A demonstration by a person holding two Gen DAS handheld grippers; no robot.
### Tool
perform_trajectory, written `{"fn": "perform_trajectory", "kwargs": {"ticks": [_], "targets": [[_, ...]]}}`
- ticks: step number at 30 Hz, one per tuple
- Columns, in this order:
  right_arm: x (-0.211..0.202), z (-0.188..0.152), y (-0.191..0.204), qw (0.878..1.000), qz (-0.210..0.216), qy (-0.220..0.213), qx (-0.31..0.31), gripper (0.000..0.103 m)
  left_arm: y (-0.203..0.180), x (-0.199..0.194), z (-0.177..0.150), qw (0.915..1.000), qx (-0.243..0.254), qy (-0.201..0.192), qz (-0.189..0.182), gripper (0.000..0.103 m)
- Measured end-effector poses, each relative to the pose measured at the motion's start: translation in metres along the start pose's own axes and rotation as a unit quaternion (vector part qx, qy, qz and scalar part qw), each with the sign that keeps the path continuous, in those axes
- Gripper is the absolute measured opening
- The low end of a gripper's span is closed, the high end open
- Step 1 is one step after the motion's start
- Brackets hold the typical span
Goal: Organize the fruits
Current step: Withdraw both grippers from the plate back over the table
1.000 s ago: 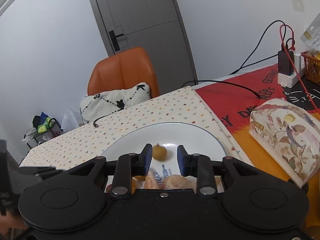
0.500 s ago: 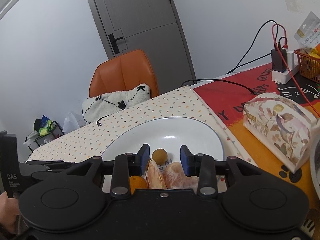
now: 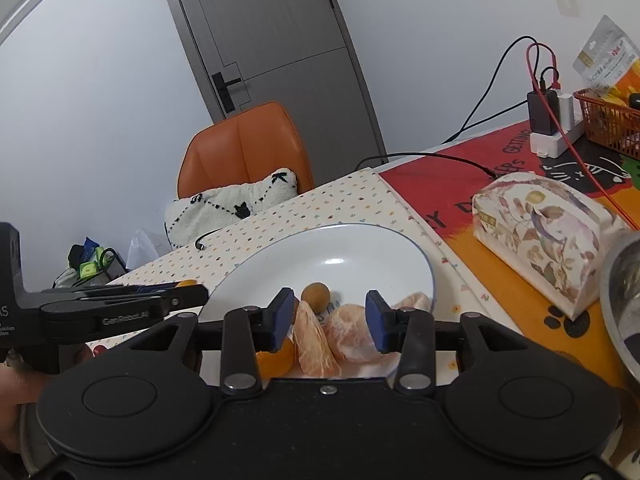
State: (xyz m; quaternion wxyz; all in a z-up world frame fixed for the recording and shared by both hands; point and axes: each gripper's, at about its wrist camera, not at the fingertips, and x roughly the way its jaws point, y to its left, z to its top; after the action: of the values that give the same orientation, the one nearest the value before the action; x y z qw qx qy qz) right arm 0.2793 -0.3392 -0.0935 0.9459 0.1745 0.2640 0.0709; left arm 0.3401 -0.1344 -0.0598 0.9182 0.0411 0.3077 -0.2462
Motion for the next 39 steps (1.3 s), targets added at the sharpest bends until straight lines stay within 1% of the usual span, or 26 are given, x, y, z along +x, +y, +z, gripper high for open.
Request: {"fn": "perform_trajectory", "kwargs": {"ticks": [5,7,8,10,12,14,15,17,19,20,22,25,28,33,37,39], "targets": [[-0.004,-0.004,0.001,1.000,0.002,0.002,0.001,0.042,-0.013,0.007,0.000,0.9999,0.002,0.009,-0.006,0.022],[-0.007,-0.005,0.002,1.000,0.002,0.002,-0.003,0.048,-0.016,0.006,0.000,0.9999,0.007,0.008,-0.003,0.023],[-0.008,-0.006,0.002,1.000,0.002,0.002,-0.005,0.049,-0.017,0.005,0.000,0.9999,0.011,0.007,0.001,0.026],[-0.009,-0.008,0.003,1.000,0.002,0.002,-0.005,0.051,-0.017,0.003,0.000,0.9998,0.012,0.011,0.008,0.028],[-0.010,-0.009,0.004,1.000,0.002,0.003,-0.005,0.054,-0.012,-0.001,0.000,0.9999,0.003,0.011,0.009,0.035],[-0.009,-0.010,0.007,1.000,0.004,0.004,-0.009,0.059,-0.006,-0.008,-0.001,0.9998,-0.007,0.004,0.015,0.053],[-0.009,-0.010,0.009,1.000,0.005,0.004,-0.013,0.062,-0.003,-0.012,-0.001,0.9998,-0.010,0.000,0.019,0.058],[-0.009,-0.010,0.014,1.000,0.007,0.003,-0.019,0.068,0.002,-0.020,-0.002,0.9995,-0.018,-0.010,0.025,0.073],[-0.009,-0.010,0.019,1.000,0.007,-0.001,-0.028,0.083,0.009,-0.029,-0.002,0.9990,-0.028,-0.017,0.030,0.078],[-0.010,-0.010,0.022,0.999,0.006,-0.005,-0.033,0.086,0.013,-0.032,-0.002,0.9987,-0.034,-0.020,0.032,0.080],[-0.011,-0.010,0.027,0.999,0.005,-0.012,-0.039,0.095,0.019,-0.041,-0.002,0.9978,-0.046,-0.026,0.041,0.083],[-0.010,-0.010,0.031,0.999,0.011,-0.014,-0.037,0.100,0.025,-0.055,-0.003,0.9960,-0.050,-0.038,0.063,0.087],[-0.008,-0.010,0.036,0.999,0.012,-0.016,-0.039,0.103,0.030,-0.069,-0.004,0.9949,-0.049,-0.050,0.072,0.090],[-0.005,-0.012,0.044,0.999,0.014,-0.023,-0.037,0.103,0.036,-0.089,-0.007,0.9919,-0.035,-0.069,0.101,0.091],[-0.002,-0.012,0.050,0.999,0.030,-0.020,-0.036,0.103,0.051,-0.103,-0.012,0.9908,-0.052,-0.074,0.100,0.091],[-0.001,-0.013,0.055,0.999,0.034,-0.018,-0.039,0.103,0.057,-0.108,-0.015,0.9892,-0.060,-0.074,0.111,0.091]]}}
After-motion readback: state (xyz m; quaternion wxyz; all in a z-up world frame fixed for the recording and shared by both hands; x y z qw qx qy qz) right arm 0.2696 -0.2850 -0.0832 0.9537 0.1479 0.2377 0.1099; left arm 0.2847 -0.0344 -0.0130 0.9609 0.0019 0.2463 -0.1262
